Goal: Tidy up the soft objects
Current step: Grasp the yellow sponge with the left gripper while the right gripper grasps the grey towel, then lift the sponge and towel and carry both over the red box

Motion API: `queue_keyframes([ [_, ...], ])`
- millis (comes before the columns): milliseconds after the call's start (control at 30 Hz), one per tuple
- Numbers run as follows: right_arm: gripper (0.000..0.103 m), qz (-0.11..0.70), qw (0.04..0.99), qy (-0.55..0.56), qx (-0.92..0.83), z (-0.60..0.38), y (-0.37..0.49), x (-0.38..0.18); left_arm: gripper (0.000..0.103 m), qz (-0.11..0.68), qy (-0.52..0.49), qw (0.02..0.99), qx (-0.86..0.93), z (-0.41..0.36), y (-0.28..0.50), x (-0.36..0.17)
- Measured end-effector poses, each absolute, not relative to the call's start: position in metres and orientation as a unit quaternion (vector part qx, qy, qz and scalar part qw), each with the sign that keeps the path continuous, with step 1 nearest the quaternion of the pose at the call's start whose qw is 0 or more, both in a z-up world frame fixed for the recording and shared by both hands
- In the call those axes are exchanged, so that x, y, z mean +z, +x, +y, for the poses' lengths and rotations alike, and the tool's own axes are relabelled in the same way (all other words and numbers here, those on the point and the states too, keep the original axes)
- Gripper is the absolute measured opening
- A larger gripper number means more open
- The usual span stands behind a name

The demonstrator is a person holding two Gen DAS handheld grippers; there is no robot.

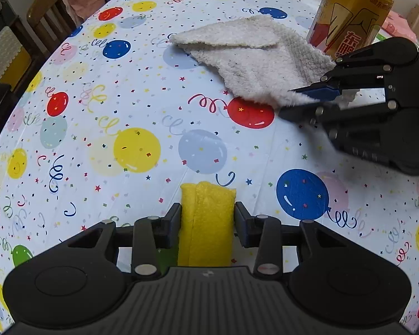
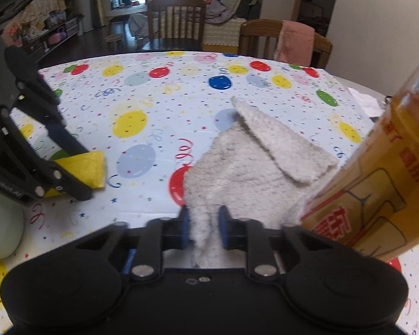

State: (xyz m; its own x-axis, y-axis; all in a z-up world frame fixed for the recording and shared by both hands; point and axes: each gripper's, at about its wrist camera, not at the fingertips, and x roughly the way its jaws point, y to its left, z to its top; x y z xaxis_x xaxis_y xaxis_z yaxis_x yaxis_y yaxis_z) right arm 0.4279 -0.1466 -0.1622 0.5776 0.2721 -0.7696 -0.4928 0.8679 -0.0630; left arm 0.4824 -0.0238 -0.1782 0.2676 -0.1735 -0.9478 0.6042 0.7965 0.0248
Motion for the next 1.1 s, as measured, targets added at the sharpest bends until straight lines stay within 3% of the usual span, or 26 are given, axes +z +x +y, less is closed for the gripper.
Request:
queue_keyframes([
  [133,0.005,0.412,0.879,-0.115,0.212,-0.154,0.430,-0.159,0.038,0.550,0.199,0.776,-0.238,-0.025,0.479,-0.177],
  [667,0.005,0.367,0.891,-0.093,0.252,-0.168,0.389,-0.085,0.038,0.523,0.125,0.830,-0.147,0.001,0.473,-0.109],
  [1100,0.005,0.332,0.893,-0.107,0.286,-0.177,0.334,-0.019,0.038,0.483,0.036,0.866,-0.124,0.021,0.413,-0.041],
])
